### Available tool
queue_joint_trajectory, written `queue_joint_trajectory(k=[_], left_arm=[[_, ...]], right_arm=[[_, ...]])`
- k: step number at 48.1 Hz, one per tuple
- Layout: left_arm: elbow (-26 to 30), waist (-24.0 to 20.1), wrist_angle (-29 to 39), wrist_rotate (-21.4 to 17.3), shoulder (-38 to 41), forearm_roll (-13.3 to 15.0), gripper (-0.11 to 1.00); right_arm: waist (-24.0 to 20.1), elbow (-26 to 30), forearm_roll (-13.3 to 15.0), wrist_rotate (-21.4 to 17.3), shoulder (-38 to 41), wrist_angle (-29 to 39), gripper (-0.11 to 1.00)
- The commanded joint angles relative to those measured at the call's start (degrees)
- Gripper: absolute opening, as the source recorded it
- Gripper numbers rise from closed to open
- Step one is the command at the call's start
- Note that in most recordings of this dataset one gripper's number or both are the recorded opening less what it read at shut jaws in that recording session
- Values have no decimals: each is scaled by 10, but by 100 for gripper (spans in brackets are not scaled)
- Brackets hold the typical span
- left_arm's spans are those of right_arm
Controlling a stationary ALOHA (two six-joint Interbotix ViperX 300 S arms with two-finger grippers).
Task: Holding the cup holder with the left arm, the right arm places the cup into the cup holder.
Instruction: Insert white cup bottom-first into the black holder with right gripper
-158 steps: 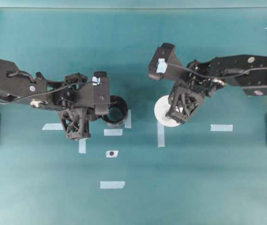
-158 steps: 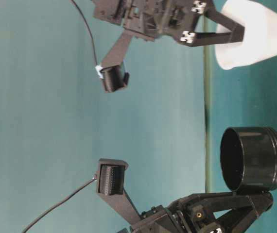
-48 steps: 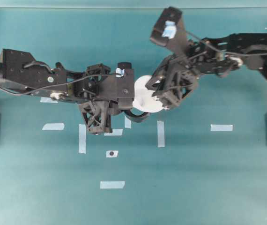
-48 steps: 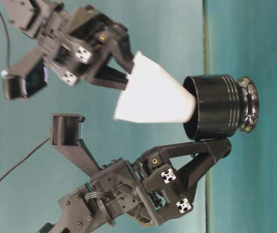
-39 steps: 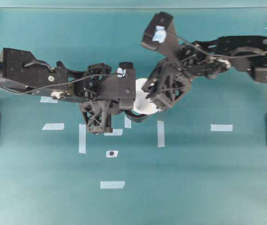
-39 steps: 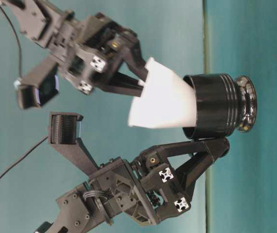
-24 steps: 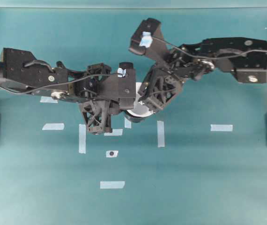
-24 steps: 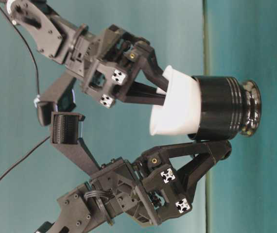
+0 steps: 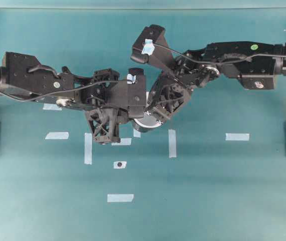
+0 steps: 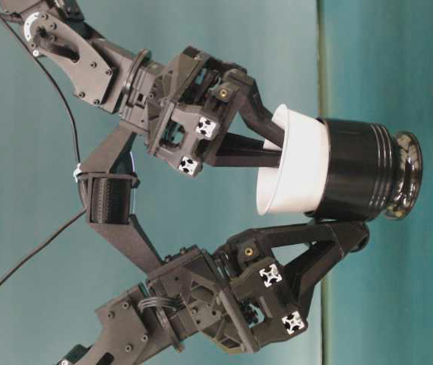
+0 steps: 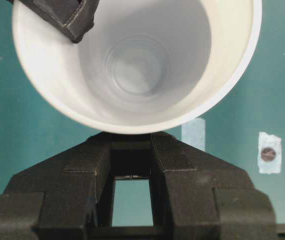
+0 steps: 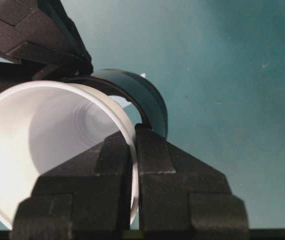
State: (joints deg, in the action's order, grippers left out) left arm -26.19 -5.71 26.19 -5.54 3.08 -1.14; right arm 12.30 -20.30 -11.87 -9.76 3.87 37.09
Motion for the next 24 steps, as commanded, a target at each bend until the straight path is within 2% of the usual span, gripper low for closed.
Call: queue_joint_trajectory(k=[1, 14, 19, 24], left_arm=[[13, 2, -4, -1, -9, -2, 21], [13, 2, -4, -1, -7, -1, 21], [13, 2, -4, -1, -7, -2, 21], [12, 3, -4, -1, -7, -1, 21]], right_arm=[[-2, 12, 2, 3, -15, 4, 4], [-3, 13, 2, 4, -17, 15, 4], [-4, 14, 2, 4, -18, 12, 7], [-3, 18, 1, 2, -18, 14, 16]])
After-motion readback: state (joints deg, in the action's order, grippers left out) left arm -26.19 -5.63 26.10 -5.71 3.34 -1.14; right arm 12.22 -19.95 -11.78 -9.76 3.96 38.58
